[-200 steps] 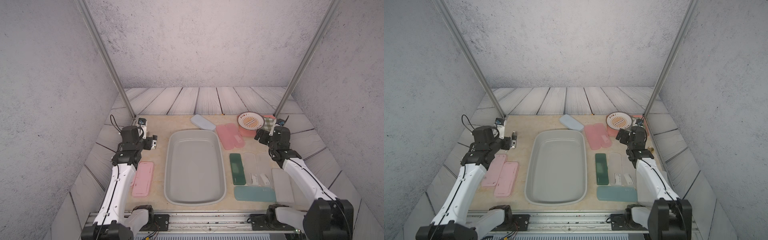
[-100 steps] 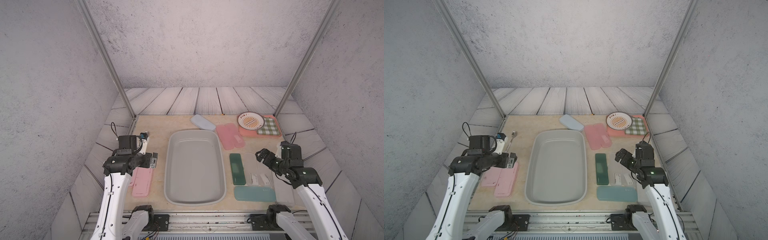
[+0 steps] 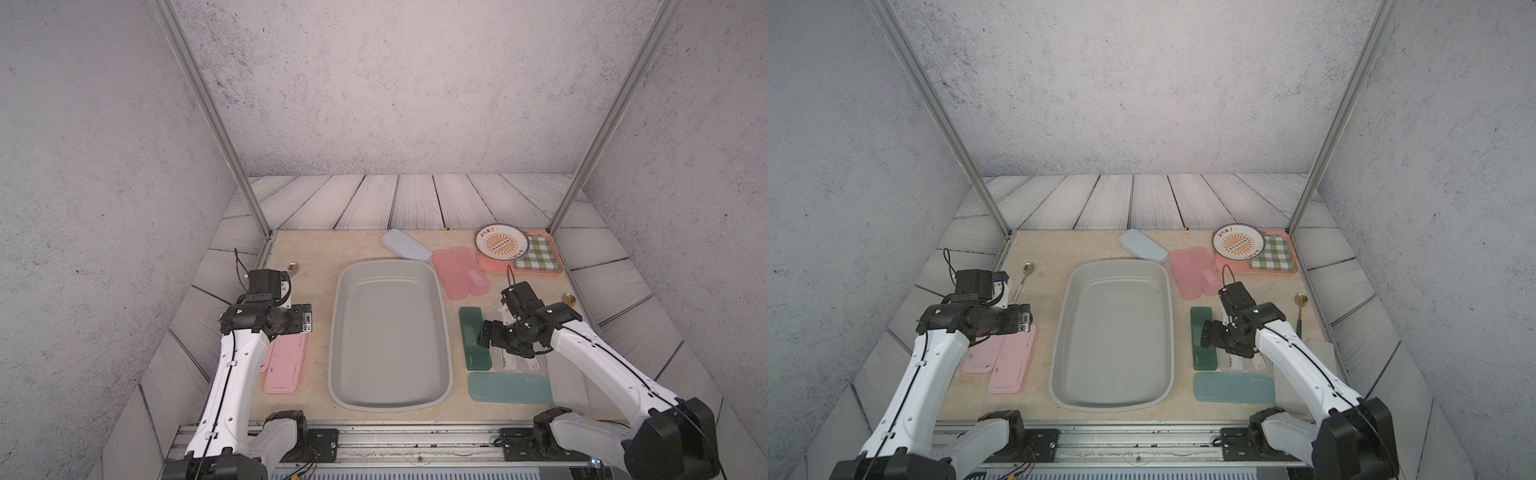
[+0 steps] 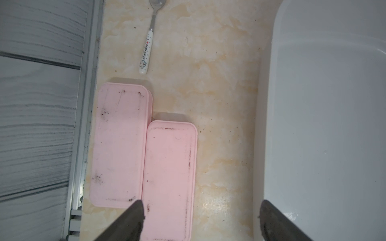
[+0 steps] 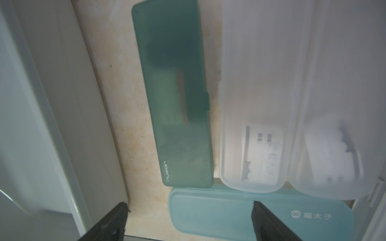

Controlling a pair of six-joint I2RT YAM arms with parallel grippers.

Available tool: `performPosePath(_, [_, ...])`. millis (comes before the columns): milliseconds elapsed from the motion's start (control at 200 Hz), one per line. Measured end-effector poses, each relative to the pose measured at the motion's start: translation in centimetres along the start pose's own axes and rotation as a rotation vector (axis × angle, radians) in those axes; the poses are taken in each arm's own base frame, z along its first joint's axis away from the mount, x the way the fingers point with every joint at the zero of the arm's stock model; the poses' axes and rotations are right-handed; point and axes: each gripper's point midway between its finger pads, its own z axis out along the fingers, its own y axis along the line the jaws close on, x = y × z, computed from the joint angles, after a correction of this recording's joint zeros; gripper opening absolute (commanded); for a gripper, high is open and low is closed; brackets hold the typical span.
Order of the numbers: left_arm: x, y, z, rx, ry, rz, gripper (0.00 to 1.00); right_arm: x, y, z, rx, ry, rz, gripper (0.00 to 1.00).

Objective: Put the pencil case into the storage box
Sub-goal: Pick up the pencil case from the center of the board.

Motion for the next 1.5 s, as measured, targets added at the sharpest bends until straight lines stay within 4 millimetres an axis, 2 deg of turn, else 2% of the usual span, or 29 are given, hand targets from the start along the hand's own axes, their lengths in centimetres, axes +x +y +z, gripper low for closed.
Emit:
performPosePath(300, [0.7, -0.4, 0.1, 0.021, 0.002, 0.006, 0.89, -3.8, 2.2, 4.5, 0.089, 0.056, -0.067, 0.85])
performPosePath(430, [0.7, -0.4, 0.1, 0.023, 0.002, 0.006, 0.88, -4.6, 1.8, 6.4, 0.161, 0.076, -0.081, 0.87])
performPosePath(580, [0.7, -0.4, 0.1, 0.023, 0.002, 0.006, 0.89, -4.5, 0.5, 7.9, 0.234, 0.107, -0.083, 0.88])
performPosePath(821, [0.7, -0.4, 0.1, 0.023, 0.002, 0.006, 0.90, -4.5, 0.7, 8.4, 0.235, 0.101, -0.088, 0.81])
performPosePath(986, [0.7, -0.4, 0.1, 0.024, 0.002, 0.006, 0.90, -3.3, 0.5, 9.2, 0.242, 0.116, -0.087, 0.78])
performPosePath(1166, [0.7, -0.4, 0.1, 0.024, 0.002, 0.006, 0.90, -3.1, 0.5, 9.4, 0.255, 0.101, -0.087, 0.75])
performPosePath(1266, [0.7, -0.4, 0.1, 0.024, 0.002, 0.006, 0.90, -3.0, 0.5, 9.4, 0.254, 0.088, -0.085, 0.65])
performPosePath(1401, [0.7, -0.4, 0.1, 0.024, 0.002, 0.006, 0.90, -2.1, 0.3, 9.0, 0.251, 0.091, -0.091, 0.62])
performPosePath(1501, [0.7, -0.4, 0.1, 0.023, 0.002, 0.006, 0.90, -1.3, 0.2, 7.6, 0.233, 0.078, -0.092, 0.61])
